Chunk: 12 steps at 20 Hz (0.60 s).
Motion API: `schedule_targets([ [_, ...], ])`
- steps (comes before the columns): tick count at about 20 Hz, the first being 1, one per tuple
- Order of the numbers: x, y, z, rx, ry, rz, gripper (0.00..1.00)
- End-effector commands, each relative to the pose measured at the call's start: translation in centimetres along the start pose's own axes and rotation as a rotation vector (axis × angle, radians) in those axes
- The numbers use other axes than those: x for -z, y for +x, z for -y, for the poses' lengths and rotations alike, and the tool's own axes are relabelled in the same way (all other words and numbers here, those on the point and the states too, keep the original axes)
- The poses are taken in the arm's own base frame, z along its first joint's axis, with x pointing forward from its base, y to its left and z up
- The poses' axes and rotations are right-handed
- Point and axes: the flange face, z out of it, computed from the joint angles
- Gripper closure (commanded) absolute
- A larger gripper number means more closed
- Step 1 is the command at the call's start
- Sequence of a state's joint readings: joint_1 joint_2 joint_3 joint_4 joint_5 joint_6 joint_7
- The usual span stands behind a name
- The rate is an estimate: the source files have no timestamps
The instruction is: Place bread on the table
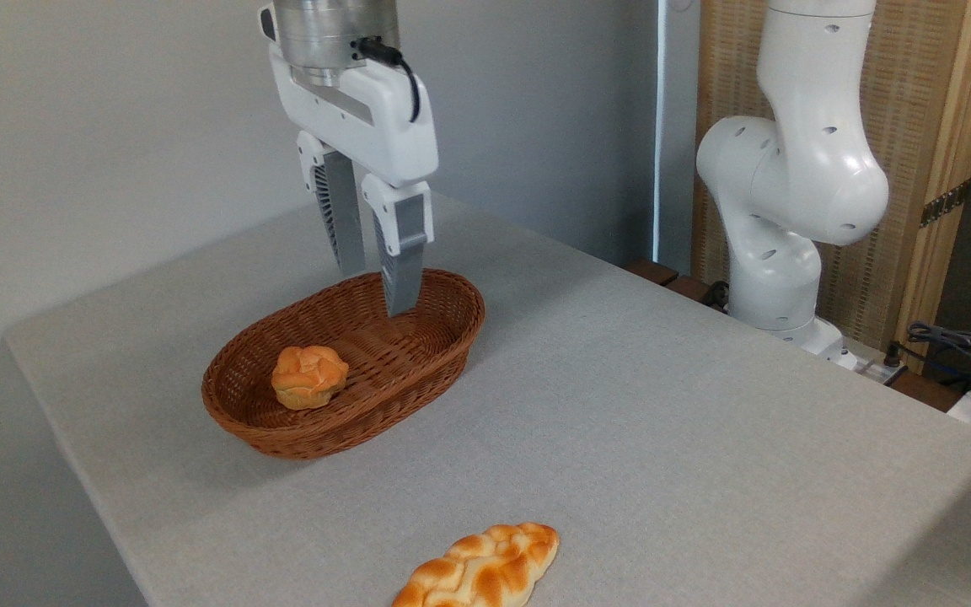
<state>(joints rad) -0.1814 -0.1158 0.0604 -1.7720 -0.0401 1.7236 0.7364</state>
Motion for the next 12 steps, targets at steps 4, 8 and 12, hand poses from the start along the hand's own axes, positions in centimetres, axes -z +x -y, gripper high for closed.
schedule_targets([
  [4, 1.4, 1.4, 0.9, 0.008, -0.043, 0.053, 0.00],
  [8, 1.6, 0.8, 2.0, 0.020, -0.047, 0.055, 0.00],
  [12, 2.3, -0.9, 3.9, 0.009, -0.046, 0.037, 0.00],
])
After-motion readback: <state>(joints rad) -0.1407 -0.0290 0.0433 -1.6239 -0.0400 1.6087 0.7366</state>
